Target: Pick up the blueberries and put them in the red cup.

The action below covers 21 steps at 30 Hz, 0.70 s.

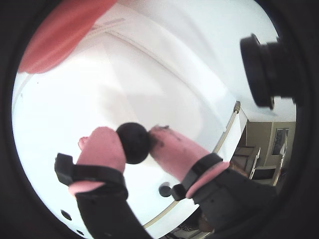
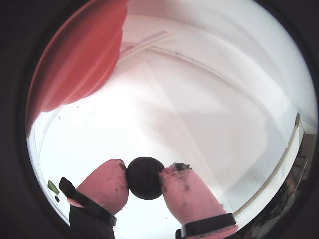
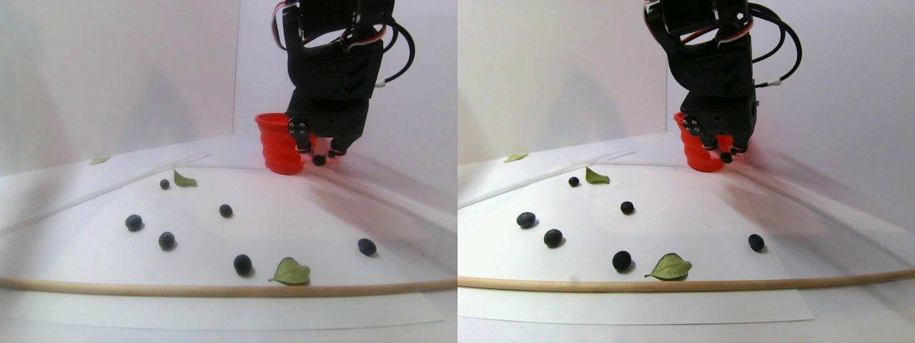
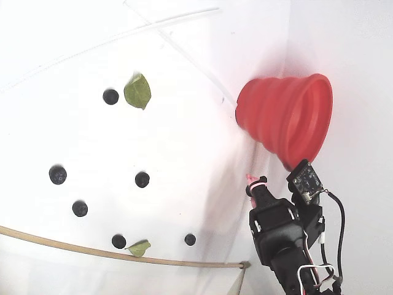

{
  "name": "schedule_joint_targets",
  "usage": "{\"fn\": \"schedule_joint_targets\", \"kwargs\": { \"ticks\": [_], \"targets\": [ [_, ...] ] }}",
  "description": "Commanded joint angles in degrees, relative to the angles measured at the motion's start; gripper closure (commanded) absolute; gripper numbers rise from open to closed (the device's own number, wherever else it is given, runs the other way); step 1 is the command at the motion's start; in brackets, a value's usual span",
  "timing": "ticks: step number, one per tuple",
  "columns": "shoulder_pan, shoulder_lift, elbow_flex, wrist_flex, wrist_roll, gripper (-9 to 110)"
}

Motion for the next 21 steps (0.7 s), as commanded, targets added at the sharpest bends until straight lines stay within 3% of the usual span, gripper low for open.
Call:
{"fn": "schedule_joint_targets", "kwargs": {
  "ticks": [1, 21],
  "targets": [
    [0.0, 8.8, 0.0, 0.7, -0.4, 91],
    [-1.0, 19.2, 3.4, 7.7, -0.3, 91]
  ]
}}
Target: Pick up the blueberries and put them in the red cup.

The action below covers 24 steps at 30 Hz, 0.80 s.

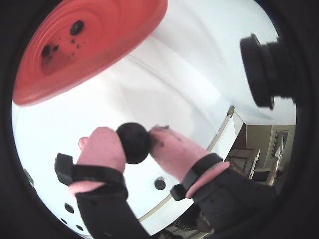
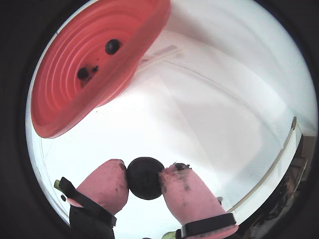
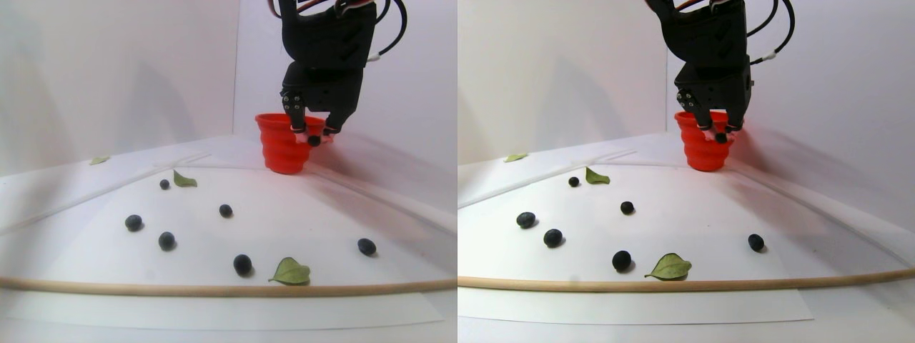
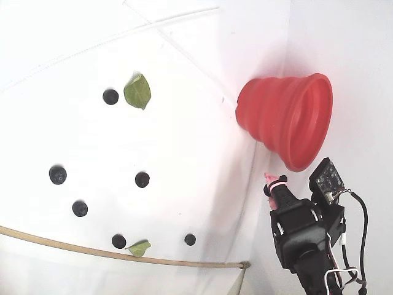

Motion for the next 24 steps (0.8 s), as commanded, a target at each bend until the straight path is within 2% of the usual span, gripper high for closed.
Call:
{"fn": "schedule_joint_targets", "kwargs": {
  "ticks": [1, 24],
  "targets": [
    [0.1, 8.3, 0.1, 0.8, -0.4, 91],
    [-2.6, 21.6, -0.4, 12.1, -0.8, 91]
  ]
}}
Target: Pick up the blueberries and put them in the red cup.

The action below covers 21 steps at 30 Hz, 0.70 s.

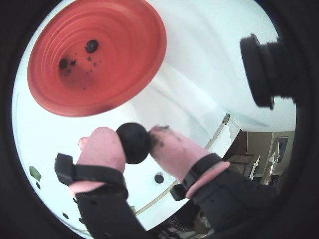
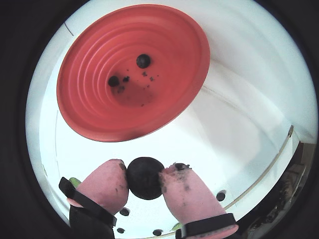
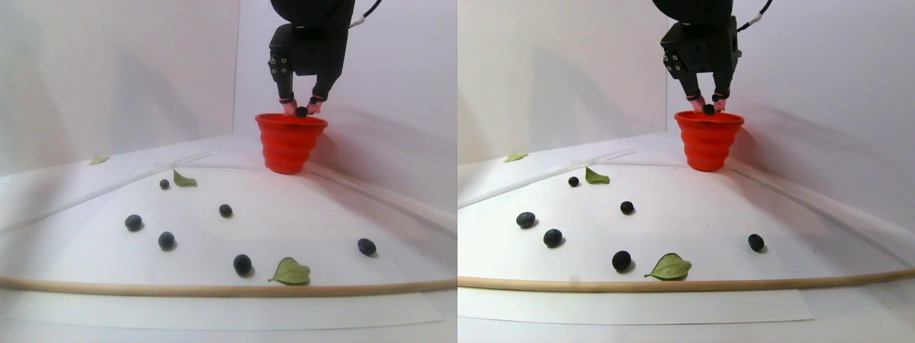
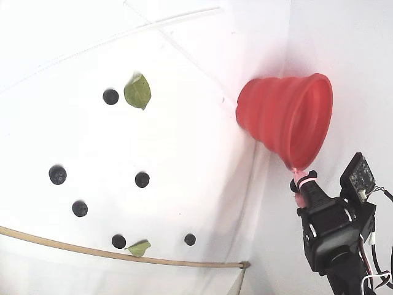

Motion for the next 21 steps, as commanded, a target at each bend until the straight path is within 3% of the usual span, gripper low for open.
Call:
{"fn": "schedule_joint_targets", "kwargs": {
  "ticks": [1, 21],
  "targets": [
    [-0.3, 6.9, -2.8, 0.4, -0.8, 91],
    [-2.3, 8.6, -7.9, 2.5, -2.9, 91]
  ]
}}
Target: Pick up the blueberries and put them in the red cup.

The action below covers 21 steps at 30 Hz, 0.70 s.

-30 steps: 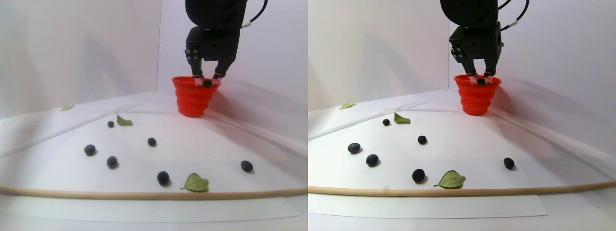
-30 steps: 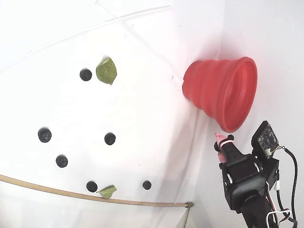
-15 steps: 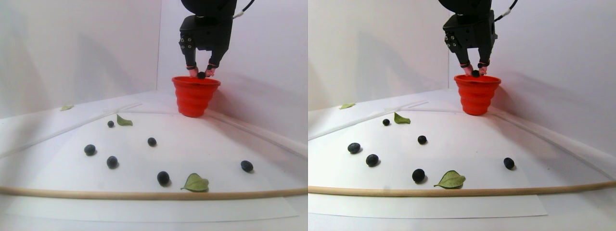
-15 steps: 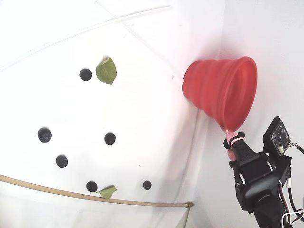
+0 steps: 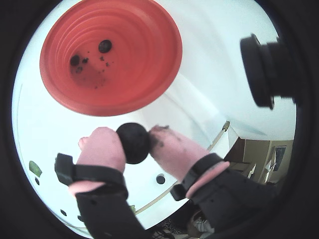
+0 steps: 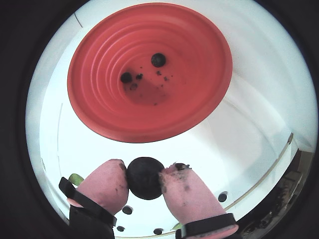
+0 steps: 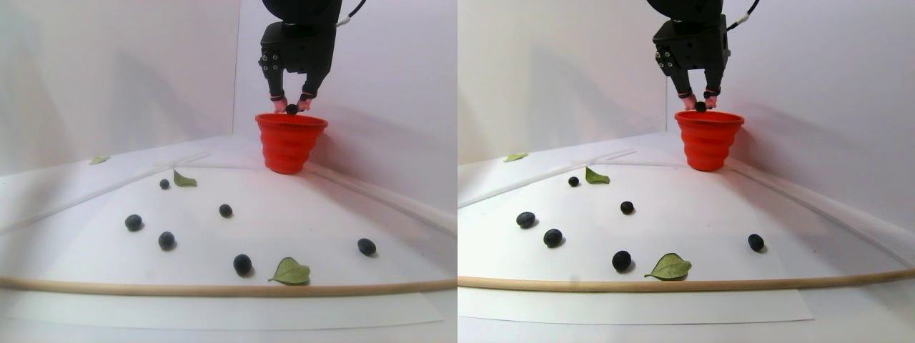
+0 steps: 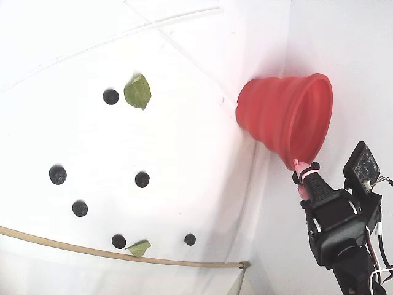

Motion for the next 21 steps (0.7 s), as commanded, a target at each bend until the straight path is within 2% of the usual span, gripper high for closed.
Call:
{"fn": "schedule_joint_targets", "kwargs": {
  "ticks": [1, 21],
  "targets": [
    [0.3, 8.1, -6.1, 0.0, -0.8, 91],
    [-0.1, -2.0, -16.8, -2.1, -2.2, 90]
  ]
}}
